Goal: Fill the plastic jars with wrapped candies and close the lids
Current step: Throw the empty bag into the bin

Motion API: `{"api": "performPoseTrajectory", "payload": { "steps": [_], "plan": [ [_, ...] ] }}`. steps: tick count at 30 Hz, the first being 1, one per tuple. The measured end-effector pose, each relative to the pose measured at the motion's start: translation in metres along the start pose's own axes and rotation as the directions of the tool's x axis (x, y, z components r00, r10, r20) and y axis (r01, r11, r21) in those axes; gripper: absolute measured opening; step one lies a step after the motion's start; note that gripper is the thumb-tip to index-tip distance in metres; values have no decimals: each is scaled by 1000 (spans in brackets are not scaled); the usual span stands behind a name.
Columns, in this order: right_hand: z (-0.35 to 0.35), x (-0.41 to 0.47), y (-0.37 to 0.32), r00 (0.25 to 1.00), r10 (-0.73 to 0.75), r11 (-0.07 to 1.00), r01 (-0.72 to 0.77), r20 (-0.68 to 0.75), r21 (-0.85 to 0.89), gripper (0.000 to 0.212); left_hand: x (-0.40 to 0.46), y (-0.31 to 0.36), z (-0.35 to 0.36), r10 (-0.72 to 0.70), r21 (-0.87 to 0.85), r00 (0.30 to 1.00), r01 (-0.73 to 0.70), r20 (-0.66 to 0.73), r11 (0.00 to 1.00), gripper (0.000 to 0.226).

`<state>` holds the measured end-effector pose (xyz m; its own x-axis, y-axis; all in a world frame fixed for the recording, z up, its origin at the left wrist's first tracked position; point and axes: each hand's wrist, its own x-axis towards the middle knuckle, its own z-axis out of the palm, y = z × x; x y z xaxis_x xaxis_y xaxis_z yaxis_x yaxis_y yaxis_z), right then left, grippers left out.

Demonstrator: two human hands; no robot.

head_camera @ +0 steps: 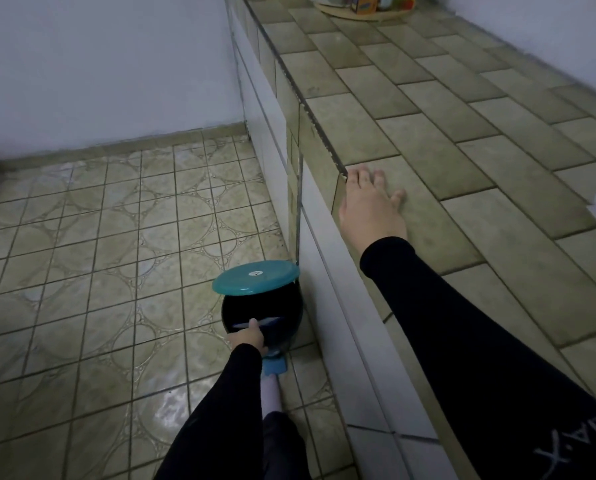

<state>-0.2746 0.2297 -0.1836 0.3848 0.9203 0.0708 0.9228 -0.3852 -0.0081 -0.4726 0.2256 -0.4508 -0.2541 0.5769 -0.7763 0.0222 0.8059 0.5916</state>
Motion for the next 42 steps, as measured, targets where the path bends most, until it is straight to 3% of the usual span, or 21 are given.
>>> {"api": "performPoseTrajectory", "payload": {
  "steps": [5, 6, 9, 14, 22, 30, 34, 39, 42],
  "plan": [
    [0, 0, 1, 1000, -4, 1000, 4, 12, -8, 56, -7, -6, -7, -50, -82, 997, 54, 54, 995, 43],
    [-1, 0, 1, 1000, -4, 1000, 4, 18, -3, 56, -10, -3, -6, 18, -20, 996, -16, 87, 1000, 44],
    [-1, 0, 1, 1000, 0, 1000, 0, 21, 0, 56, 39, -10, 6, 102, -74, 992, -96, 80, 993, 64],
    [-2, -2, -1, 999, 0, 1000, 0, 35, 4, 56, -36, 39, -2, 190, -208, 975, -163, 118, 965, 37],
    [-14, -7, 3, 994, -5, 991, -10, 111, 132, 55, -102, 112, -6, 423, -113, 889, -409, 173, 906, 27],
    [-63, -21, 5, 997, -72, 958, 72, -11, 277, 37, -203, 197, -9, 728, -90, 617, -741, 297, 665, 20],
    [-111, -31, 21, 992, -16, 942, 57, -127, 331, 37, -257, 232, 1, 838, -160, 420, -854, 347, 495, 16],
    [-170, -54, 64, 952, 87, 924, 33, -293, 381, 44, -339, 259, 28, 890, -236, 171, -927, 424, 290, 18],
    [-204, -80, 100, 911, 194, 914, -33, -363, 405, 43, -391, 260, 51, 878, -334, 41, -915, 477, 224, 17]
  ]
}}
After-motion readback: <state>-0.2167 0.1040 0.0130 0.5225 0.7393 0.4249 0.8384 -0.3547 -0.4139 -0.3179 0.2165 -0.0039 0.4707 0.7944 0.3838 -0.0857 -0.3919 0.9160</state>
